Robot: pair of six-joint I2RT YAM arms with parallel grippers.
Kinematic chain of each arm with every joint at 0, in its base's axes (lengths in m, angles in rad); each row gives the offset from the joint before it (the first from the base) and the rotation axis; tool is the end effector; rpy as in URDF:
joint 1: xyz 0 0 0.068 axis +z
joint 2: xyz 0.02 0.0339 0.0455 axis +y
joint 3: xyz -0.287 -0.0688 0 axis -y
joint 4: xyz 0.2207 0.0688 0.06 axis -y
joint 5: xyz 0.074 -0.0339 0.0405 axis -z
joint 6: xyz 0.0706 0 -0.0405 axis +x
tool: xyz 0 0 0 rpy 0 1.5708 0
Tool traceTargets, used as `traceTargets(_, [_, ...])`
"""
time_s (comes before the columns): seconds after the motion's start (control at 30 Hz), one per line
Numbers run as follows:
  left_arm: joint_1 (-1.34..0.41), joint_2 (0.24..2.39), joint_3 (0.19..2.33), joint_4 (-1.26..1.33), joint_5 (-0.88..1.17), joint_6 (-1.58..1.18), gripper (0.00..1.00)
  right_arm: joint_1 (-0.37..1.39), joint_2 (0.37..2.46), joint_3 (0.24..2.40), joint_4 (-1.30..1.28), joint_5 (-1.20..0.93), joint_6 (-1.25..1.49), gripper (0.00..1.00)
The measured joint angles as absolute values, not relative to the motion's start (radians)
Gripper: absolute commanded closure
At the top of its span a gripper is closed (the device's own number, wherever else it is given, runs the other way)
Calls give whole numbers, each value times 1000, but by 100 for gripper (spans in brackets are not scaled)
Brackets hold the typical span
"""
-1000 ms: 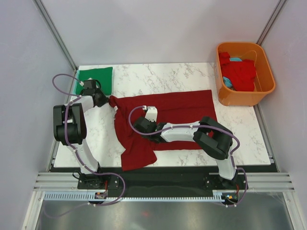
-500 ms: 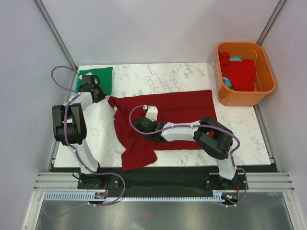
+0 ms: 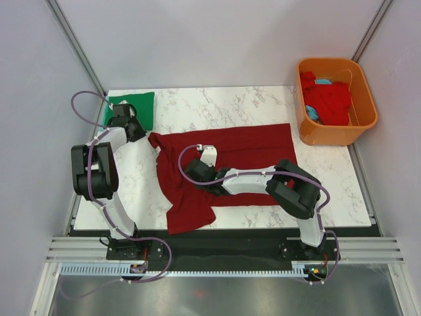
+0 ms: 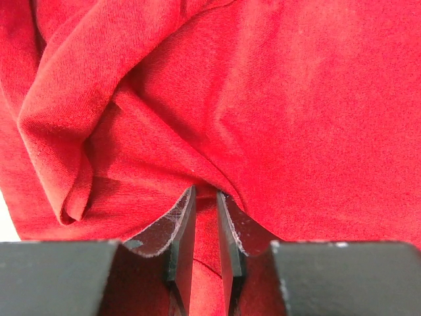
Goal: Fold and stack the t-shirts
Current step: Fold the tshirt
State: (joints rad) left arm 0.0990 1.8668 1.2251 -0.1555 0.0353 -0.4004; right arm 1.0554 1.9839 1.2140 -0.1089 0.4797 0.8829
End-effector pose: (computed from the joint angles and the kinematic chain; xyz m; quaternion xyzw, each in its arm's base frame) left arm 0.4156 0.0388 0.2006 -0.2224 0.8989 -0.0728 0.3704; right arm 0.2367 0.3517 0.1606 0.0015 0.9174 0.1451 0.3707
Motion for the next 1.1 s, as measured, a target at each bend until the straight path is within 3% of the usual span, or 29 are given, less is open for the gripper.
traceTargets(0.57, [99,1868,1120,-153,72,-493,66,1051,1970,1185,-74,469,878,73])
traceTargets(1.1, [99,1926,1189,-150,108,-501,66,1050,1969,1184,-75,468,878,73])
